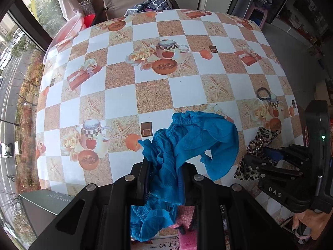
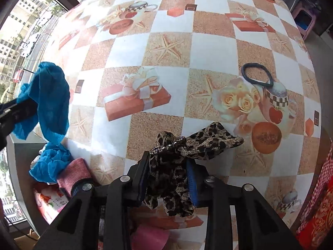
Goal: Organize soft objects
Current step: 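Grasp the blue glove with left tool while right tool grasps leopard scrunchie, then carry the blue glove and leopard scrunchie over the white box with both tools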
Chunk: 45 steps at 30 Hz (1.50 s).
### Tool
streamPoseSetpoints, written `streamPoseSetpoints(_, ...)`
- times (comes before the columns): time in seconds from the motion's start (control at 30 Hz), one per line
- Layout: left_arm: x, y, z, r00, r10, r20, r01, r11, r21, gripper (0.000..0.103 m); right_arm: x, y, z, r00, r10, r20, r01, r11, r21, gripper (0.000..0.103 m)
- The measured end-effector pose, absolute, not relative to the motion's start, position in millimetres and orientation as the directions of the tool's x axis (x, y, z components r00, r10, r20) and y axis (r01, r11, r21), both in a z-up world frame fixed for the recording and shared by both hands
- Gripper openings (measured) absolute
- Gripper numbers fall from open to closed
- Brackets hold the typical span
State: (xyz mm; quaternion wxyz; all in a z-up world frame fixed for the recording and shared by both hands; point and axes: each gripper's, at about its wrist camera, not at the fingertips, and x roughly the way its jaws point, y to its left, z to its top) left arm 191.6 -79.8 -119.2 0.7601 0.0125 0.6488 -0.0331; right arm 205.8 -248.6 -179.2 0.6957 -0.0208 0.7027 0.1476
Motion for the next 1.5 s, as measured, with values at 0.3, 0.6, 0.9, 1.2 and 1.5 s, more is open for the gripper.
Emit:
streamPoseSetpoints(0.3,142.2,-65.6,-82.4,0.17,-0.05,-0.984,0.075,0.996,-0.038,0.023,180.4,-230.2,-103.6,0.013,0.262,-0.965,-0.272,0.93,0.249,0.034)
streamPoseSetpoints(0.6,68.2,-41.5,-50.9,0.165,-0.068,-0.984,0.052,0.997,-0.06,0.023,125.5,-206.2,-47.1,0.024,0.308,-0.951,-0.344,0.896,0.282,0.034)
streamPoseSetpoints(0.9,7.4,-3.7,-35.0,0.157,-0.068,-0.985,-0.006,0.998,-0.07,0.023,72.1,-145.2,-17.1,-0.018,0.305,-0.952,-0.473,0.836,0.277,0.034)
streamPoseSetpoints(1.2,-26.5,55.4,-31.2,0.18,-0.029,-0.983,-0.154,0.986,-0.058,0.023,35.4,-68.4,-12.7,-0.055,0.296,-0.954,-0.601,0.753,0.268,0.034)
streamPoseSetpoints(1.5,-51.0,105.6,-39.8,0.179,0.017,-0.984,-0.277,0.96,-0.033,0.023,14.3,-10.1,-20.4,-0.085,0.257,-0.963,-0.7,0.672,0.241,0.034)
